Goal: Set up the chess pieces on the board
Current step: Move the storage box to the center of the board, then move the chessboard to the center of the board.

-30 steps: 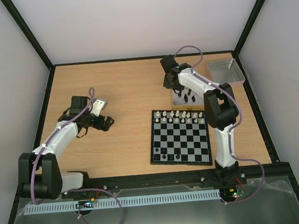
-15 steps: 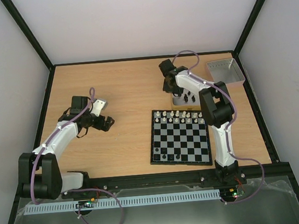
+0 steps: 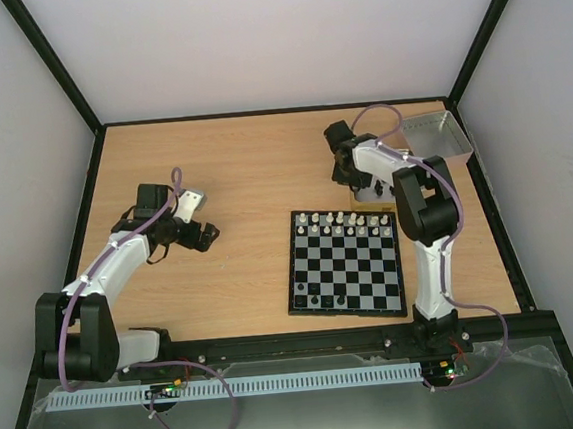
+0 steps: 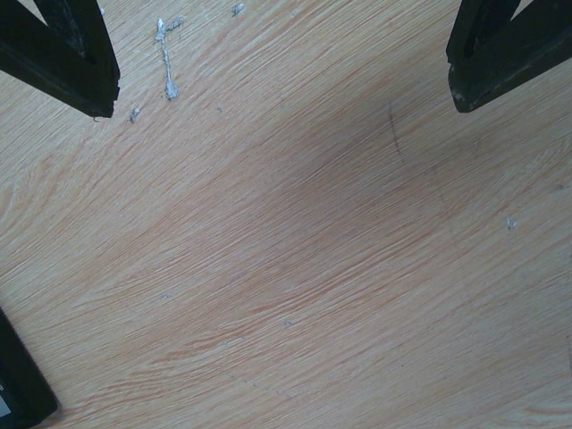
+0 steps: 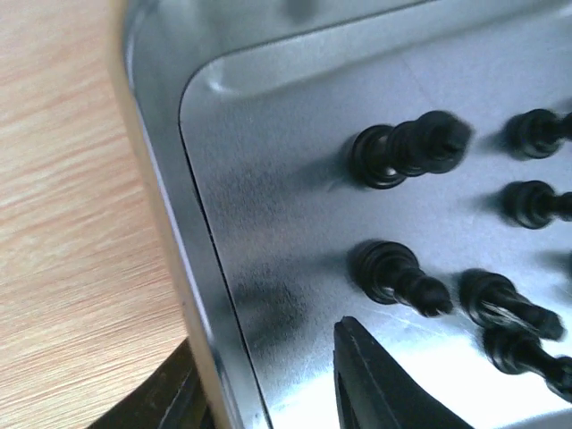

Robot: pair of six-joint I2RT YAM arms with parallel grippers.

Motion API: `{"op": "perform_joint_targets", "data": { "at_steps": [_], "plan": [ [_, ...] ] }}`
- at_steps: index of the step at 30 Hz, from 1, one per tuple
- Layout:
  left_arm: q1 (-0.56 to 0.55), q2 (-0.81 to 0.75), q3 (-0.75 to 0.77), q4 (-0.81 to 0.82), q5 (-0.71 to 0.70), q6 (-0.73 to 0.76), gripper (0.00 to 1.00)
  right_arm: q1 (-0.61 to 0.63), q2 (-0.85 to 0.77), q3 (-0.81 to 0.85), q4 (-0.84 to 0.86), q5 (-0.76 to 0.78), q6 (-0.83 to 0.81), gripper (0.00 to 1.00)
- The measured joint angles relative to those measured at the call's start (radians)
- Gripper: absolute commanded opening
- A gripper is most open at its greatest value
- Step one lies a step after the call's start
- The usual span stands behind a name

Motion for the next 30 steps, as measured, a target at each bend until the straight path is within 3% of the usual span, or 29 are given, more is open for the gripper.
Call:
{"op": "perform_joint_targets", "data": {
  "at_steps": [9,18,24,30],
  "plan": [
    [-0.005,0.000,0.000,-0.005,0.000,0.000,0.99,-0.005,-0.157,-0.011,0.032,0.024,0.011,0.65],
    [-0.017,0.013,0.084,-0.051,0.006,0.022,0.95,-0.005,-0.272,-0.043,0.021,0.084,0.080,0.52],
    [-0.035,0.092,0.257,-0.113,0.046,0.057,0.90,-0.005,-0.573,-0.316,-0.008,0.138,0.195,0.42],
    [-0.111,0.143,0.298,-0.140,0.056,0.071,0.86,-0.005,-0.866,-0.488,-0.074,0.175,0.297,0.34]
  ]
}}
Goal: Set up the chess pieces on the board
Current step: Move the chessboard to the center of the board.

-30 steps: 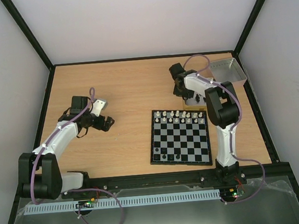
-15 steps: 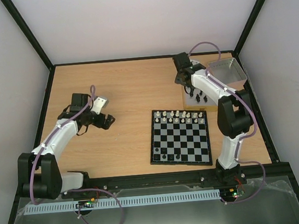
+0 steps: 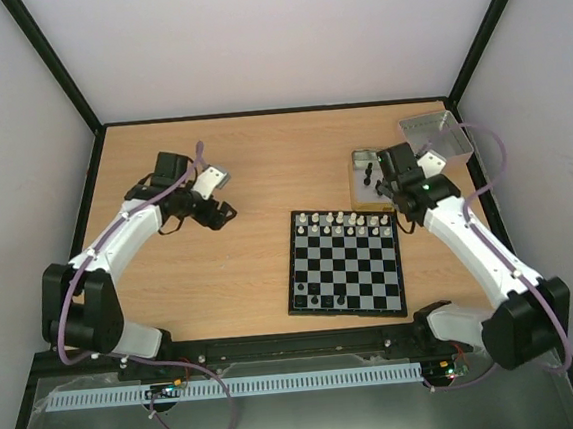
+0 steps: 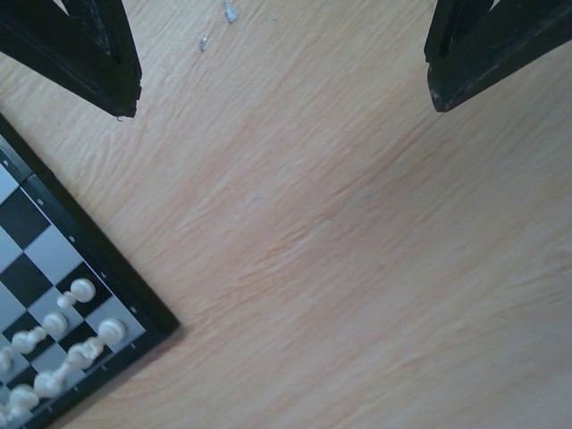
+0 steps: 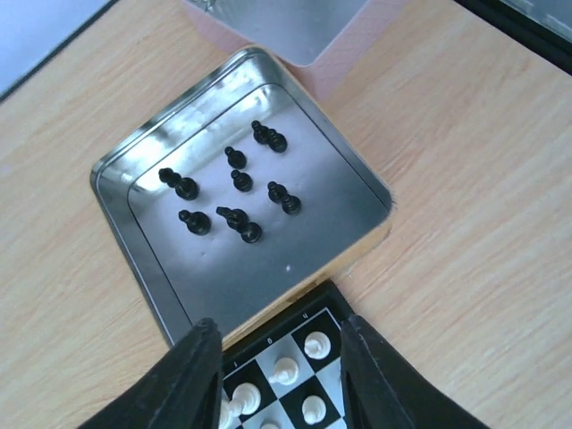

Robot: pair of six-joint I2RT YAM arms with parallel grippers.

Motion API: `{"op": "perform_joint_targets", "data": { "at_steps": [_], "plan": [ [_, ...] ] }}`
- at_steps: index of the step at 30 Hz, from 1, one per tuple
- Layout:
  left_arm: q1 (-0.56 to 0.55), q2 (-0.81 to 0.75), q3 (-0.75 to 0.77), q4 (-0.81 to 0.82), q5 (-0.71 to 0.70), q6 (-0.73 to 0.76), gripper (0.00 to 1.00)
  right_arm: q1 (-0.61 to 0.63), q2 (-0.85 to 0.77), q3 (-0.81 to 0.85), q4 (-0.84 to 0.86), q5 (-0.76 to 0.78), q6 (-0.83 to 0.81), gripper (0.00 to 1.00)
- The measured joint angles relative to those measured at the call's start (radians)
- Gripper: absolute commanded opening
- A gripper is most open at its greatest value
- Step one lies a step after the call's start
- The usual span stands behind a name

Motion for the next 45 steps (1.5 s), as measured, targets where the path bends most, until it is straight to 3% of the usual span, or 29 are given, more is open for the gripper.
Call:
{"op": "perform_joint_targets", "data": {
  "at_steps": [7,11,23,32,45],
  "plan": [
    [-0.080,0.066,0.004,-0.007,-0.004,-0.005,0.87,-0.019,-0.102,-0.106,-0.064,0.020,0.098,0.10],
    [-0.105,0.071,0.004,-0.006,-0.005,-0.013,0.88,-0.116,-0.135,-0.217,-0.062,-0.039,0.125,0.02],
    [-0.119,0.108,0.003,0.012,-0.008,-0.042,0.89,-0.274,-0.115,-0.409,0.057,-0.220,0.135,0.02],
    [-0.119,0.109,-0.011,0.024,-0.014,-0.044,0.90,-0.284,-0.070,-0.501,0.184,-0.344,0.138,0.02],
    [-0.119,0.109,-0.026,0.040,-0.039,-0.047,0.88,-0.284,-0.069,-0.551,0.261,-0.386,0.142,0.02]
  ]
}}
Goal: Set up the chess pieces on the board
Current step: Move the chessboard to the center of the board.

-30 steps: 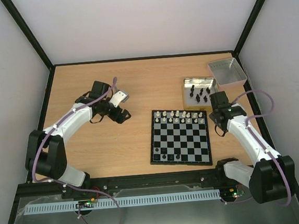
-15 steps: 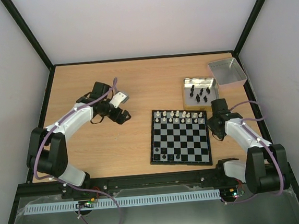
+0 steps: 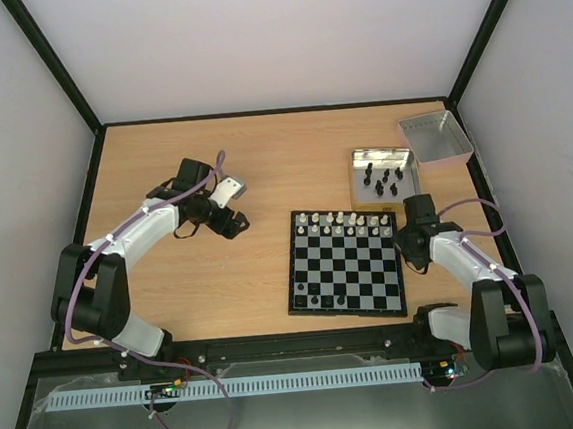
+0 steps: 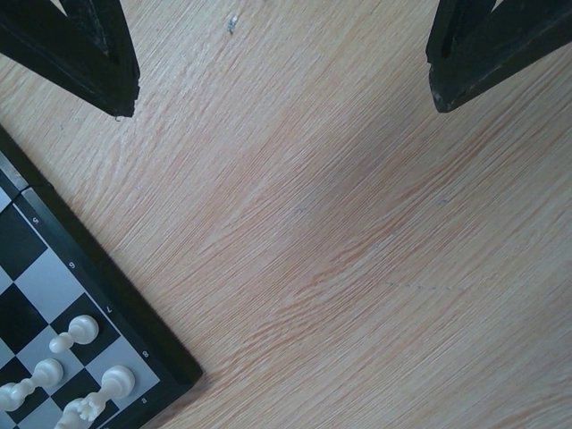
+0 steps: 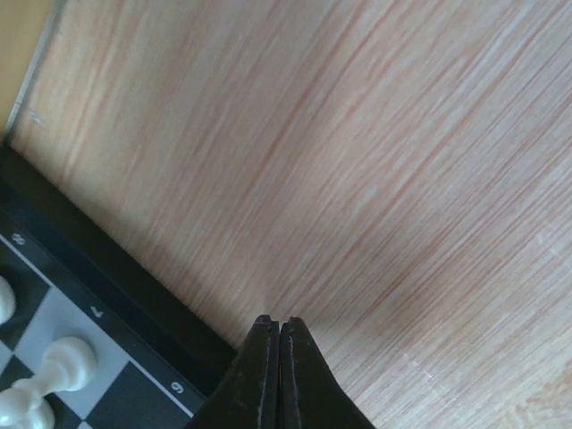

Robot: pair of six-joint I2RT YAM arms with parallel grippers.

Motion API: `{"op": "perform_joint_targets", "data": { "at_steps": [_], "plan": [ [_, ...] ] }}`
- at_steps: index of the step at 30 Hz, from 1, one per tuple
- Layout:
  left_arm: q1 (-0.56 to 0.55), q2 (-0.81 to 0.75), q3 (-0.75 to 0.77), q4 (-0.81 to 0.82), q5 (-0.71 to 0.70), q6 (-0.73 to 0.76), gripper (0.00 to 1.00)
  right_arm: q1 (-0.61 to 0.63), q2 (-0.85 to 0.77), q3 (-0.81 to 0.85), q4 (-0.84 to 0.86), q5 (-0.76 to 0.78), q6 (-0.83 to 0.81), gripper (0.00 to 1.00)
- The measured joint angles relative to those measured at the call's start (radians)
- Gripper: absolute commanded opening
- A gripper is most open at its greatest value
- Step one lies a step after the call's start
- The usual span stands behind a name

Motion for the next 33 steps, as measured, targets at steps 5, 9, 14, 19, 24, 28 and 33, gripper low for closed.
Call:
{"op": "perform_joint_targets", "data": {
  "at_steps": [5,9,14,19,24,28,33],
  "plan": [
    [0.002,0.000,-0.009,0.000,-0.009,0.001,0.88,0.000,0.023,-0.021,0.026,-0.025,-0.005,0.02],
    [0.012,0.000,-0.018,0.000,-0.015,0.002,0.88,-0.003,0.036,-0.022,0.068,-0.045,-0.019,0.02],
    [0.050,-0.005,-0.034,0.000,-0.018,0.009,0.88,-0.005,0.043,-0.028,0.109,-0.080,-0.037,0.02],
    [0.085,-0.005,-0.066,0.008,-0.021,0.013,0.88,-0.003,0.067,-0.024,0.147,-0.127,-0.070,0.02],
    [0.111,-0.005,-0.088,0.008,-0.021,0.016,0.87,0.027,0.094,-0.017,0.185,-0.154,-0.085,0.02],
    [0.122,-0.005,-0.090,0.008,-0.018,0.019,0.85,0.095,0.127,0.001,0.210,-0.166,-0.081,0.02],
    [0.127,-0.003,-0.101,0.006,-0.017,0.026,0.77,0.164,0.166,0.021,0.241,-0.178,-0.058,0.02]
  ]
}}
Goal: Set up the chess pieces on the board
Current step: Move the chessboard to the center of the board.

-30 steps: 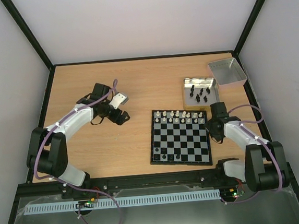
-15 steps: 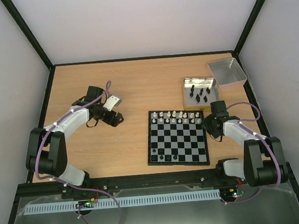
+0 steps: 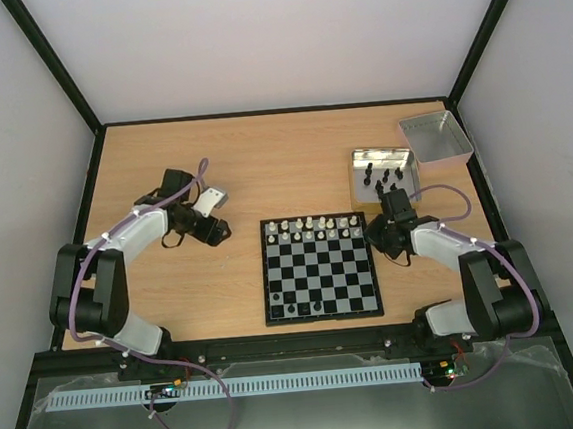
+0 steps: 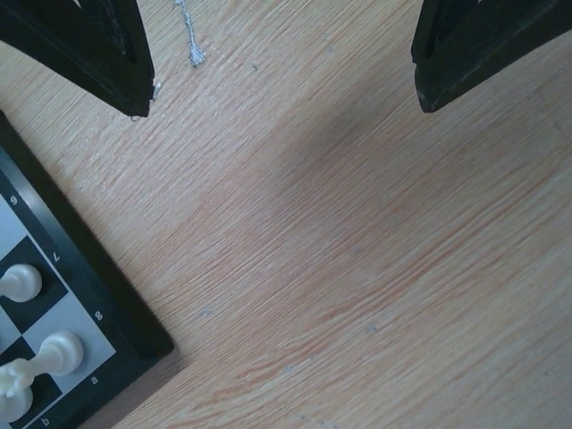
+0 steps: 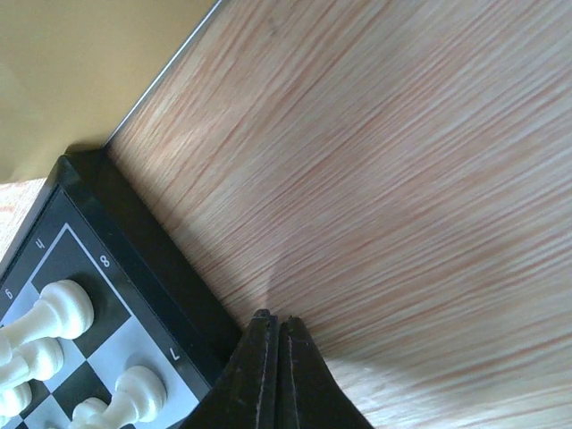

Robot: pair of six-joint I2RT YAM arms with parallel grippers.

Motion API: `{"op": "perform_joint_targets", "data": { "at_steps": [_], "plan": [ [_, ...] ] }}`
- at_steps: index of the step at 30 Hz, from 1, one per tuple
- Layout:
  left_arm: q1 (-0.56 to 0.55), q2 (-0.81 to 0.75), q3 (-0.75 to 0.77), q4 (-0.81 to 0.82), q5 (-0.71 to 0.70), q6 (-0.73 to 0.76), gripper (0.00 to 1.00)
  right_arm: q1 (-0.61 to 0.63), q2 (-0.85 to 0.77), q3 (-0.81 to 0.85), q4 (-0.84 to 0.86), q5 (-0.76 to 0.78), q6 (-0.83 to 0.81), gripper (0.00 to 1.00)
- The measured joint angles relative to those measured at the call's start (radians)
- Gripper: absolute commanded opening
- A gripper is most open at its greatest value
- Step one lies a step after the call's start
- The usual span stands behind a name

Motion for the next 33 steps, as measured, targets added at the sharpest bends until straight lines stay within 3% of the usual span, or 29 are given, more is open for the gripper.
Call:
{"op": "perform_joint_targets", "data": {
  "at_steps": [3,10,14,25,33],
  "plan": [
    [0.002,0.016,-0.004,-0.002,0.002,0.007,0.70,0.026,0.017,0.011,0.011,-0.001,0.014,0.02],
    [0.002,0.090,-0.005,-0.045,0.028,0.030,0.36,0.048,0.031,0.021,0.019,0.000,0.023,0.02],
    [0.002,0.116,-0.005,-0.080,0.071,0.051,0.25,0.055,0.034,0.022,0.021,0.000,0.023,0.02],
    [-0.024,0.173,0.024,-0.170,0.186,0.097,0.11,0.108,0.056,0.027,0.058,0.001,0.049,0.02],
    [-0.046,0.261,0.063,-0.198,0.241,0.103,0.07,0.133,0.079,0.041,0.073,0.001,0.064,0.02]
  ]
}}
